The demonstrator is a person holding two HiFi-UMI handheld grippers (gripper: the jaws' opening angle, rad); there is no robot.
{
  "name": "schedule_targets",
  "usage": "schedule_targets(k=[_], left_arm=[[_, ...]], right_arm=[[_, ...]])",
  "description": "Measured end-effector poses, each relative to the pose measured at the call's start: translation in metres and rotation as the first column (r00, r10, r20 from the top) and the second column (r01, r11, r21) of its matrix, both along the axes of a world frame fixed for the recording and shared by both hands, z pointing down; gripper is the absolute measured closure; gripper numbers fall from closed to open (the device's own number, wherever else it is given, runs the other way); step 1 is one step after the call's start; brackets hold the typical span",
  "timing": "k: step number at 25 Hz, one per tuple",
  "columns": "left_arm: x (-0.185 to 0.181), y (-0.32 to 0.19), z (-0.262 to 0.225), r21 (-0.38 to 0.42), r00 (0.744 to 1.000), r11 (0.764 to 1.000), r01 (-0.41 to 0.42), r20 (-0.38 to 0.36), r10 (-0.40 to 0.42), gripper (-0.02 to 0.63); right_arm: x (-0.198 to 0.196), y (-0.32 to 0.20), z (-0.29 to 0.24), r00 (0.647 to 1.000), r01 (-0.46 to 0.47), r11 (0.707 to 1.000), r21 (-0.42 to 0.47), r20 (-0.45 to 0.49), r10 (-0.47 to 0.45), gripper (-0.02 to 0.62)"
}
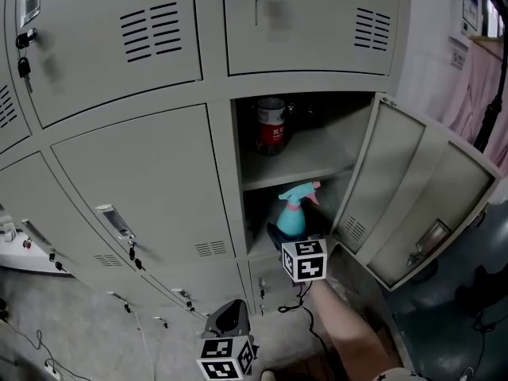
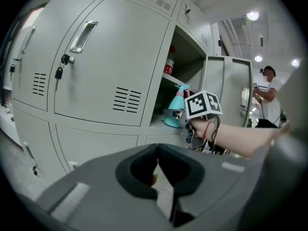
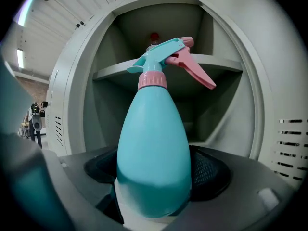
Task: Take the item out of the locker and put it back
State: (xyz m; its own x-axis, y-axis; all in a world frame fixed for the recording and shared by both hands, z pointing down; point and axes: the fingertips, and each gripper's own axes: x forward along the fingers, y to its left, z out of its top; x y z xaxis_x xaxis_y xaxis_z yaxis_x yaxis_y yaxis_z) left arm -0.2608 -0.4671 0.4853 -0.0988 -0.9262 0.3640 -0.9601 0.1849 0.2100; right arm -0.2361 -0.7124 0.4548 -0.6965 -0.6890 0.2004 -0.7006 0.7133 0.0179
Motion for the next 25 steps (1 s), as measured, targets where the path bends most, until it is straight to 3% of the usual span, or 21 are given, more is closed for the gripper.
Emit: schedule_targets(k=[9,12,20,21,22,25], left_arm=[[0.003,-0.008,0.001,0.0,1.0,1.0,-0.012,-0.004,0.012,0.598],[0.009,-0.009,-0.002,0.005,1.0,1.0,-0.028,0.0,0.028,0.598],[0.027,-0.007,-0.008,0.025,0.998,0.997,-0.067,0.007,0.067,0.598],[0.029,-0.006,-0.008,0.029,0.997,0.997,-0.073,0.007,0.072,0.598],[0.032,-0.005,-0.008,0.032,0.997,0.996,-0.078,0.007,0.078,0.598],[0.039,-0.001,-0.01,0.041,0.996,0.995,-0.093,0.014,0.093,0.598]], right_arm=[[-0.002,-0.007,0.007,1.0,-0.013,1.0,0.008,-0.013,0.013,0.172],[-0.003,-0.001,0.002,1.0,0.017,0.999,0.035,0.004,-0.017,0.121],[0.038,0.049,-0.032,0.996,0.033,0.998,0.053,0.086,-0.037,0.114],[0.046,0.064,-0.034,0.994,0.043,0.998,0.049,0.101,-0.047,0.133],[0.056,0.08,-0.035,0.992,0.051,0.998,0.04,0.112,-0.055,0.215],[0.081,0.128,-0.029,0.988,0.076,0.997,-0.013,0.138,-0.073,0.542]])
